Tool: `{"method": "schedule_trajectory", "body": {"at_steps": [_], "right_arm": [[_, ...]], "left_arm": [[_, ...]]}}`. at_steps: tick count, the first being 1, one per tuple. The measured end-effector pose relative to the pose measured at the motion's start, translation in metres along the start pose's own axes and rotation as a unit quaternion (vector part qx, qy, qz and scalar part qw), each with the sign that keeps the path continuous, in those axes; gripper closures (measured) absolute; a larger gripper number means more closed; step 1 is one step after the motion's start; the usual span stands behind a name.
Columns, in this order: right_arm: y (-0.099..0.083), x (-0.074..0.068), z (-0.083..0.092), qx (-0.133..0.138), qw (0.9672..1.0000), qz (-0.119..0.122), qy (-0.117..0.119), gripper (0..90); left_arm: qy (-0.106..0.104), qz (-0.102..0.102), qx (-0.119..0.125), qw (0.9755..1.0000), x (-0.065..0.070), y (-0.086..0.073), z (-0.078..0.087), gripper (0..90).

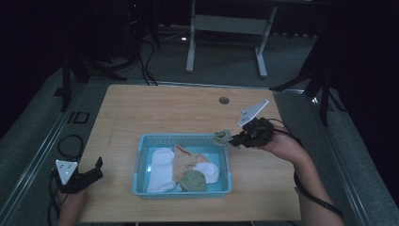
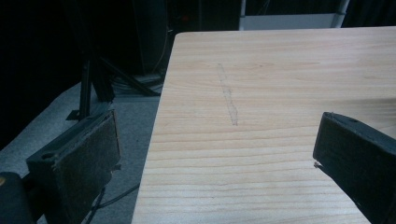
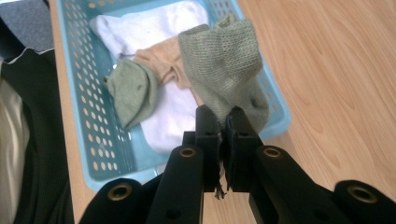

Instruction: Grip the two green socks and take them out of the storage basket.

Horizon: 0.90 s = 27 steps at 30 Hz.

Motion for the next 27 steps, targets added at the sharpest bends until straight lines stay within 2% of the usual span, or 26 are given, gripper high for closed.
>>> {"method": "schedule_trajectory", "body": {"at_steps": [13, 16, 23, 24, 27], "right_arm": [[-0.04, 0.016, 0.005, 0.007, 0.9989, -0.043, -0.016, 85.4], [-0.053, 0.022, 0.005, 0.013, 0.9978, -0.061, -0.022, 85.4], [-0.071, 0.03, 0.003, 0.014, 0.9967, -0.075, -0.03, 85.4], [-0.077, 0.031, 0.0, 0.015, 0.9959, -0.085, -0.029, 85.4], [-0.084, 0.034, -0.003, 0.004, 0.9951, -0.092, -0.036, 85.4]], "left_arm": [[0.001, -0.001, -0.001, 1.0, 0.0, 0.0, 0.0, 0.4], [0.003, -0.002, 0.001, 1.0, 0.0, 0.0, 0.0, 0.4], [0.002, -0.001, 0.0, 1.0, 0.0, 0.0, 0.0, 0.4], [0.002, -0.001, 0.0, 1.0, 0.0, 0.0, 0.0, 0.4], [0.003, -0.001, 0.0, 1.0, 0.0, 0.0, 0.0, 0.4]]}}
Point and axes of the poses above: each handheld gripper's, and its own axes: z roughly backward along the jaws, y roughly out of its top, x roughly to its right, the point moved 5 cm from there along -z, roughly forward along the jaws, and after that the axes turned 7 degrees about y, right-handed, at the moved point
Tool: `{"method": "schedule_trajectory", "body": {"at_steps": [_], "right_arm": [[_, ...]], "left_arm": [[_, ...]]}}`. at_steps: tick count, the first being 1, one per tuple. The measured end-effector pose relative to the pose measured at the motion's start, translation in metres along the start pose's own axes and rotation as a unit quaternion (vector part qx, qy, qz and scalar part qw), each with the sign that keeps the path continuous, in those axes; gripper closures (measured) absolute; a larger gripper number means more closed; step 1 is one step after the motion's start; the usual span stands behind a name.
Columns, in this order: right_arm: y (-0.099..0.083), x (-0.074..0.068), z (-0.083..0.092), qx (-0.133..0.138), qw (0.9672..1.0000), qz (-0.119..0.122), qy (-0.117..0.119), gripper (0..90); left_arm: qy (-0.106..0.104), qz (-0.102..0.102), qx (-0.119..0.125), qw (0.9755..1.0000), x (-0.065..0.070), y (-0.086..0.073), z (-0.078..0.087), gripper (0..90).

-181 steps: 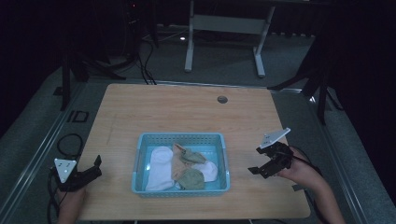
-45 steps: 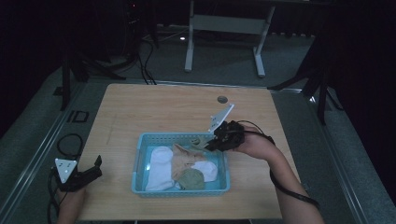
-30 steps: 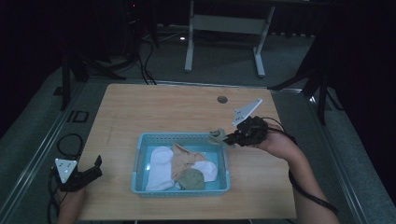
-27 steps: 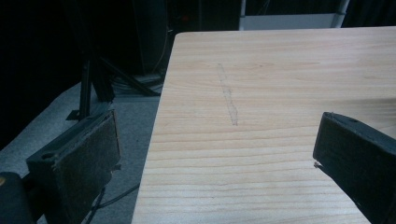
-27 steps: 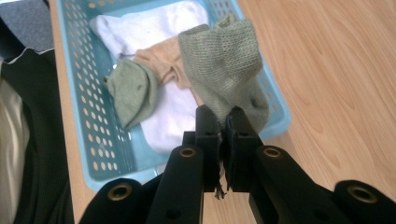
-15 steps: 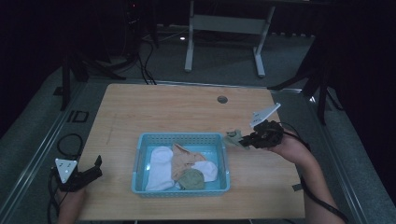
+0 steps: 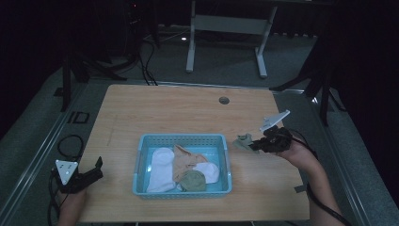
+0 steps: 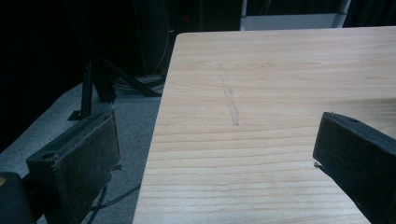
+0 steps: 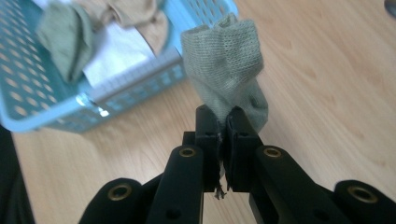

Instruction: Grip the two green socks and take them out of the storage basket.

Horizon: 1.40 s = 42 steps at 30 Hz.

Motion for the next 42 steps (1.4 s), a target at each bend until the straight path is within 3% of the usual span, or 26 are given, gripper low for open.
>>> {"method": "schedule_trajectory", "body": {"at_steps": [9, 18, 22, 23, 24, 25, 31, 36, 42], "right_arm": [[-0.033, 0.017, -0.022, -0.014, 0.9992, -0.037, -0.008, 85.3], [-0.052, 0.025, -0.037, -0.021, 0.9982, -0.055, -0.008, 84.8], [-0.058, 0.026, -0.044, -0.022, 0.9979, -0.06, -0.008, 82.9], [-0.06, 0.026, -0.046, -0.026, 0.9976, -0.063, -0.007, 76.8], [-0.06, 0.026, -0.046, -0.026, 0.9976, -0.063, -0.007, 76.8], [-0.06, 0.026, -0.048, -0.031, 0.9973, -0.065, -0.014, 69.2], [-0.055, 0.026, -0.041, -0.025, 0.9965, -0.078, -0.02, 59.7], [-0.048, 0.022, -0.031, -0.014, 0.9963, -0.082, -0.021, 58.7], [-0.033, 0.01, -0.024, 0.0, 0.9976, -0.068, -0.012, 58.7]], "left_arm": [[-0.001, 0.001, 0.0, 1.0, 0.0, 0.0, 0.0, 0.4], [-0.001, 0.0, 0.0, 1.0, 0.0, 0.0, 0.0, 0.4], [0.0, 0.0, 0.0, 1.0, 0.0, 0.0, 0.0, 0.4], [-0.001, 0.0, 0.0, 1.0, 0.0, 0.0, 0.0, 0.4], [-0.001, 0.0, 0.0, 1.0, 0.0, 0.0, 0.0, 0.4], [-0.001, 0.0, 0.0, 1.0, 0.0, 0.0, 0.0, 0.4], [0.0, 0.0, 0.0, 1.0, 0.0, 0.0, 0.0, 0.4], [0.0, 0.001, 0.0, 1.0, 0.0, 0.0, 0.0, 0.4], [0.0, 0.0, 0.0, 1.0, 0.0, 0.0, 0.0, 0.4]]}}
Point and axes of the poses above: each handheld gripper's, and its own axes: z roughly backward along the jaws, y roughly out of its top, x roughly to its right, the point moved 5 cm from there along -z, roughly forward along the jaws, and after that the axes turned 7 degrees about y, right-handed, at the moved point
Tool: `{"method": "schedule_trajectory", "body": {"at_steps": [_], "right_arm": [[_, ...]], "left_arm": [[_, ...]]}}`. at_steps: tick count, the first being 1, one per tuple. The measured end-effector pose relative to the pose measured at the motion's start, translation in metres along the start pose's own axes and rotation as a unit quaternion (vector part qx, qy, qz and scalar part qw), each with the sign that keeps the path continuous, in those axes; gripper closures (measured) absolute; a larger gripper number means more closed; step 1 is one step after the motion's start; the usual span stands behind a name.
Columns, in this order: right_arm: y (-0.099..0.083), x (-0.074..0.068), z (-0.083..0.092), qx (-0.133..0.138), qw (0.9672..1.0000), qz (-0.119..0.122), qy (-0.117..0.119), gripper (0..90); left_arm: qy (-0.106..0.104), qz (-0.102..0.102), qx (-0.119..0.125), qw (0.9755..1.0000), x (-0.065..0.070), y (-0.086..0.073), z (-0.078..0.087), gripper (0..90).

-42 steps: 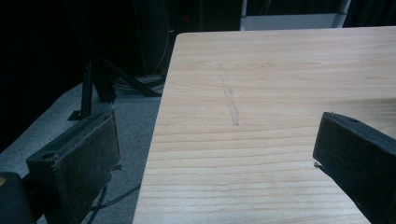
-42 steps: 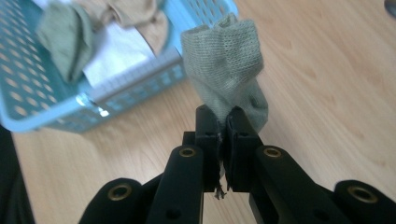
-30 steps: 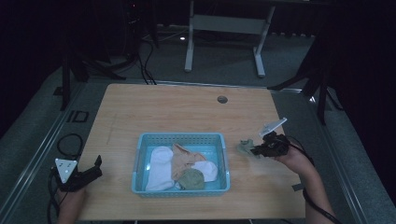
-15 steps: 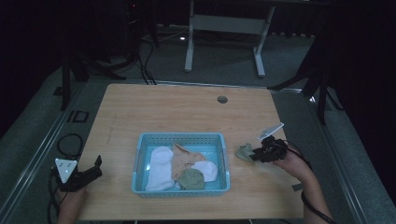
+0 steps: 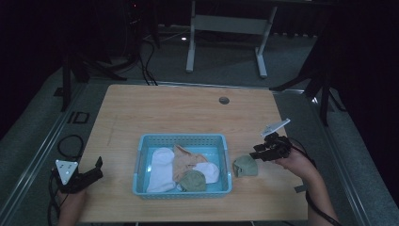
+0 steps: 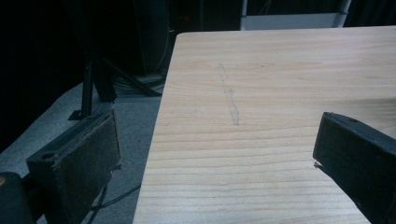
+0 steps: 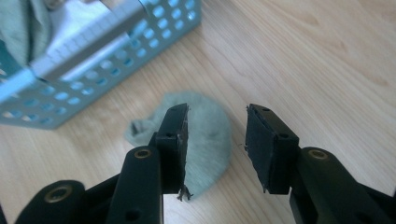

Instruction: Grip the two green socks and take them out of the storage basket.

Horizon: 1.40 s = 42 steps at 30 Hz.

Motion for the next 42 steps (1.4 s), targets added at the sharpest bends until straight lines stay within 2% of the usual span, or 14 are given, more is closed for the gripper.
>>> {"method": "schedule_trajectory", "body": {"at_steps": [1, 8, 9, 14, 15, 18, 23, 25, 28, 32, 35, 36, 37, 42], "right_arm": [[0.005, -0.005, 0.001, 0.002, 1.0, 0.004, 0.007, 58.7], [0.022, -0.021, 0.006, 0.007, 0.9996, 0.023, 0.014, 58.7], [0.028, -0.028, 0.007, 0.007, 0.9993, 0.034, 0.017, 58.6], [0.039, -0.04, 0.006, 0.006, 0.9986, 0.045, 0.028, 58.3], [0.043, -0.047, 0.004, 0.009, 0.9979, 0.053, 0.037, 57.7], [0.047, -0.052, 0.001, 0.008, 0.997, 0.065, 0.041, 56.8], [0.059, -0.069, -0.01, 0.003, 0.9942, 0.09, 0.058, 56.6], [0.06, -0.071, -0.011, 0.002, 0.9938, 0.092, 0.062, 56.6], [0.065, -0.082, -0.024, -0.01, 0.9908, 0.113, 0.075, 56.6], [0.068, -0.089, -0.034, -0.019, 0.988, 0.123, 0.091, 57.5], [0.072, -0.099, -0.046, -0.03, 0.9844, 0.136, 0.108, 57.5], [0.072, -0.099, -0.046, -0.03, 0.9844, 0.136, 0.108, 57.5], [0.074, -0.103, -0.054, -0.033, 0.9825, 0.144, 0.113, 57.4], [0.077, -0.109, -0.065, -0.038, 0.9809, 0.15, 0.117, 57.0]], "left_arm": [[0.001, 0.0, 0.0, 1.0, 0.0, 0.0, 0.0, 0.4], [0.001, 0.001, 0.0, 1.0, 0.0, 0.0, 0.0, 0.4], [0.0, 0.001, 0.0, 1.0, 0.0, 0.0, 0.0, 0.4], [0.0, 0.001, 0.0, 1.0, 0.0, 0.0, 0.0, 0.4], [0.0, 0.001, 0.0, 1.0, 0.0, 0.0, 0.0, 0.4], [0.0, 0.001, -0.001, 1.0, 0.0, 0.0, 0.0, 0.4], [0.0, 0.001, 0.0, 1.0, 0.0, 0.0, 0.0, 0.4], [0.0, 0.002, 0.0, 1.0, 0.0, 0.0, 0.0, 0.4], [-0.001, 0.001, 0.001, 1.0, 0.0, 0.0, 0.0, 0.4], [-0.001, 0.002, 0.001, 1.0, -0.001, 0.0, 0.0, 0.4], [-0.002, 0.002, 0.001, 1.0, -0.001, 0.0, 0.0, 0.4], [-0.002, 0.002, 0.001, 1.0, -0.001, 0.0, 0.0, 0.4], [-0.002, 0.002, 0.001, 1.0, -0.001, 0.0, 0.0, 0.4], [-0.002, 0.002, 0.001, 1.0, -0.001, 0.0, 0.0, 0.4]]}}
Point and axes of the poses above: each handheld gripper's, and its own axes: z roughly backward along the jaws, y roughly out of its top, x roughly to its right, the point moved 5 cm from there along -z, roughly forward along the jaws, and after that the axes turned 7 degrees about y, right-handed, at the moved point
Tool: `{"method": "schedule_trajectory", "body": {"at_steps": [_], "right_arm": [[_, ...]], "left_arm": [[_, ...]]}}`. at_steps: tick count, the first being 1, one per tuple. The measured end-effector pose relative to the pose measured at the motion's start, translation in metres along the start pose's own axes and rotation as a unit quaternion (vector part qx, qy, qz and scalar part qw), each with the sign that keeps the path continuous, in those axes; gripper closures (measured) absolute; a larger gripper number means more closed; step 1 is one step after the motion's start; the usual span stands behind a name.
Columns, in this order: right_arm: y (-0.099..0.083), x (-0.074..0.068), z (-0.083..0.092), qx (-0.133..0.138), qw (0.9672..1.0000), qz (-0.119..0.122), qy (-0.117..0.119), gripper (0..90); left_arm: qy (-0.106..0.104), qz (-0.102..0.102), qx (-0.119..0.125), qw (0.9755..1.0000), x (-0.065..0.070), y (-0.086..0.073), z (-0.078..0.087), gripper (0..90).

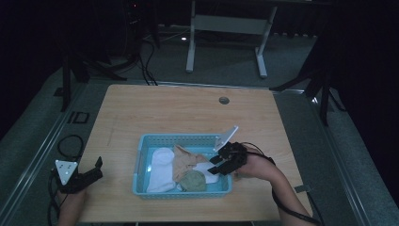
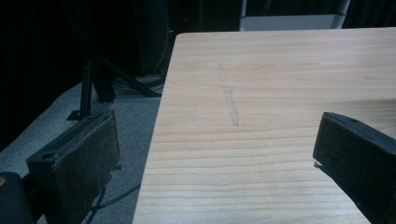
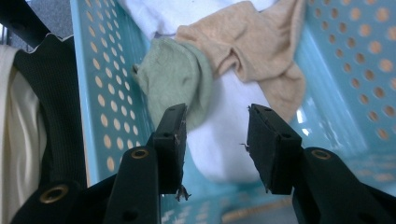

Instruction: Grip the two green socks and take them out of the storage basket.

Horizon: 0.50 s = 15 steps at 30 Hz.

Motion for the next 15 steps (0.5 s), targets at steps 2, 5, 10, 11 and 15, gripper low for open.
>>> {"method": "schedule_trajectory", "body": {"at_steps": [2, 5, 10, 11, 15], "right_arm": [[0.003, -0.001, -0.007, -0.006, 1.0, 0.003, 0.004, 56.6], [0.009, -0.001, -0.02, -0.018, 0.9997, 0.011, 0.01, 56.4], [0.016, -0.001, -0.034, -0.029, 0.9993, 0.013, 0.021, 55.3], [0.017, -0.001, -0.037, -0.032, 0.9991, 0.011, 0.023, 55.2], [0.02, 0.001, -0.044, -0.041, 0.9987, 0.009, 0.03, 54.9]], "left_arm": [[0.0, 0.0, 0.0, 1.0, 0.0, 0.0, 0.0, 0.4], [0.0, 0.0, 0.0, 1.0, 0.0, 0.0, 0.0, 0.4], [-0.001, 0.0, 0.0, 1.0, 0.0, 0.0, 0.0, 0.4], [-0.001, 0.0, 0.0, 1.0, 0.0, 0.0, 0.0, 0.4], [-0.002, 0.0, -0.001, 1.0, 0.0, 0.0, 0.0, 0.4]]}}
Point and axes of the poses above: each handheld gripper's, and its own axes: z roughly backward along the jaws, y roughly out of its top, x roughly to its right, the point moved 5 cm from there along -z, roughly forward along the jaws, and after that the axes turned 7 degrees about y, right-handed, at the moved point
